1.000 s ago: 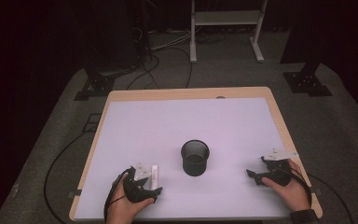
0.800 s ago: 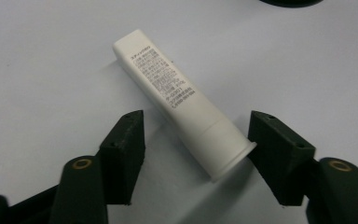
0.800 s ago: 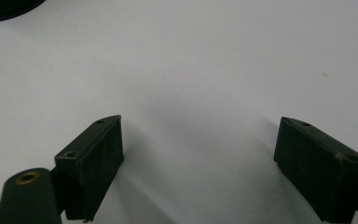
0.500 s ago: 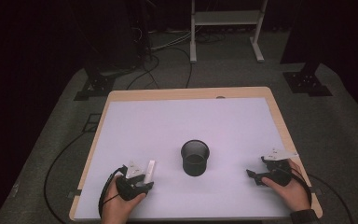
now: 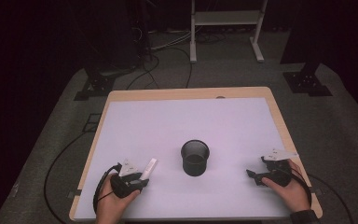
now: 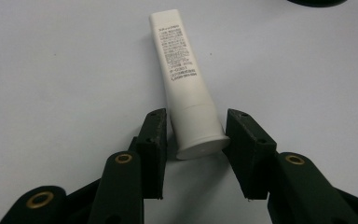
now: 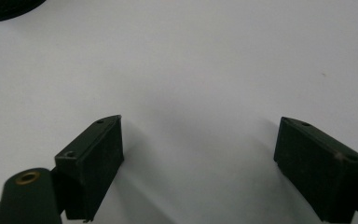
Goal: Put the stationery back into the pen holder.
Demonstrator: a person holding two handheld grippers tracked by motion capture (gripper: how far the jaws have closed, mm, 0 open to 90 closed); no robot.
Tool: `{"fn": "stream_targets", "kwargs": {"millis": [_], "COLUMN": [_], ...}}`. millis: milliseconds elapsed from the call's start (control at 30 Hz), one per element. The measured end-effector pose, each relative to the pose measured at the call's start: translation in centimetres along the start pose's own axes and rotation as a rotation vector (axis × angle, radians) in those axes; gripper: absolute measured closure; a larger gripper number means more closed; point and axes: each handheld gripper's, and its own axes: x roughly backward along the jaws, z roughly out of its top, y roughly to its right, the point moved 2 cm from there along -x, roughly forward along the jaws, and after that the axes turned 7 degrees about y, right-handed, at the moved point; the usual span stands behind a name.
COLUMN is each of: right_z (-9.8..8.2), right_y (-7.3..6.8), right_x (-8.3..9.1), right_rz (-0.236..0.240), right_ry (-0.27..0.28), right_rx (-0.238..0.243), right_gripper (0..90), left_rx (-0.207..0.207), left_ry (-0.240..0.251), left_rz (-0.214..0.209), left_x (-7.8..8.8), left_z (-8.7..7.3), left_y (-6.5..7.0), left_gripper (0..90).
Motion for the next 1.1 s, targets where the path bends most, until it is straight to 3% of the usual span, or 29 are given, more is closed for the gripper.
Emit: {"fn": "stream_targets", "kwargs": {"millis": [200,500,1100], "right_z": [0.0,0.0,0.0], "right_y": [0.0,0.0,0.1], "right_x": [0.0,0.0,0.0], "right_rz": [0.002,0.003,0.004], "right_ry": [0.0,-0.001,-0.001], "right_rx": [-0.002,-0.002,-0.004], "right_gripper": [14.3,14.3,14.3], "left_rx": [0.001,0.034,-0.012], "left_ry": [0.027,0.053,0.193], "left_rz": [-0.04,-0.075,-0.099], "left_x": [0.1,0.1,2.2], "left_z": [-0.3,-0.4,2.4], "left_y": [-1.3,-1.9,-0.7], "left_gripper": [62.4,64.7,64.9]}}
